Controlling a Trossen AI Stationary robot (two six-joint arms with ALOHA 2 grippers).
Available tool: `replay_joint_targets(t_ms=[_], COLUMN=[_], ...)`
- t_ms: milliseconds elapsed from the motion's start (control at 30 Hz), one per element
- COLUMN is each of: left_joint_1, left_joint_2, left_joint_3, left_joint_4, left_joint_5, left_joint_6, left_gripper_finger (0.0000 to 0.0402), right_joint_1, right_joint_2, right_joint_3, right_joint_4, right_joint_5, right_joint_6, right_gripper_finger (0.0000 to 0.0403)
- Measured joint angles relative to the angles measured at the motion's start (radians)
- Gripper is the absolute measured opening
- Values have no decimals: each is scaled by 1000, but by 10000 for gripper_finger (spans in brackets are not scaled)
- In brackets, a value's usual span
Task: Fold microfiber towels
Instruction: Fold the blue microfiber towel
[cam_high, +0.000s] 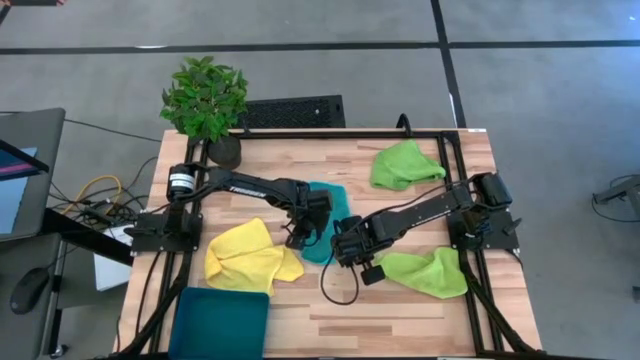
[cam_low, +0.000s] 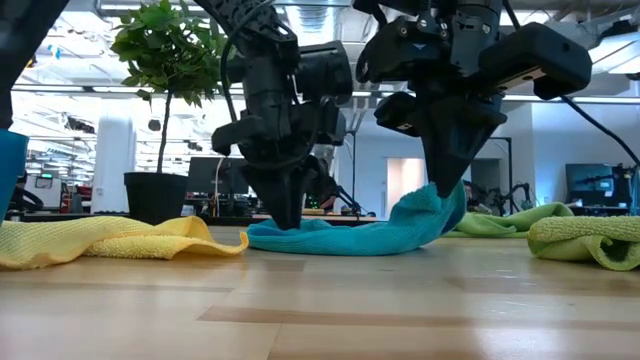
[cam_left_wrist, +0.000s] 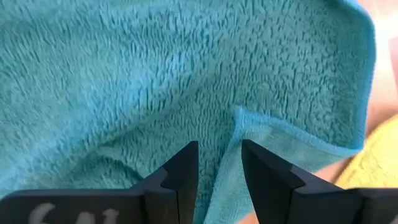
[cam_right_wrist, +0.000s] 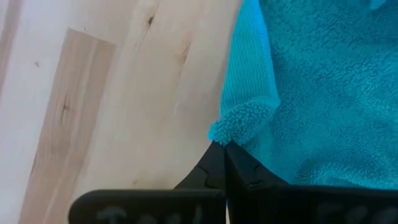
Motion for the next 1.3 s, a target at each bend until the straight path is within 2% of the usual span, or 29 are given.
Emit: replay_joint_targets(t_ms=[167, 800, 1200, 1300], left_joint_1=[7, 3, -1, -2], left_joint_2=[0, 19, 48, 31], left_joint_3=[0, 1, 3, 0], left_joint_4=[-18, 46, -13, -44], left_joint_5=[89, 91, 107, 95], left_joint_6=[28, 75, 57, 47], left_gripper_finger=[114, 114, 113, 98], right_joint_1=[0, -2, -13, -19], right_joint_2=[0, 0, 0, 0], right_joint_3=[0, 0, 0, 0], right_joint_4=[-2, -2, -16, -19], right_joint_5=[0, 0, 1, 2], right_joint_6=[-1, 2, 22, 22], right_gripper_finger=[7, 8, 8, 8])
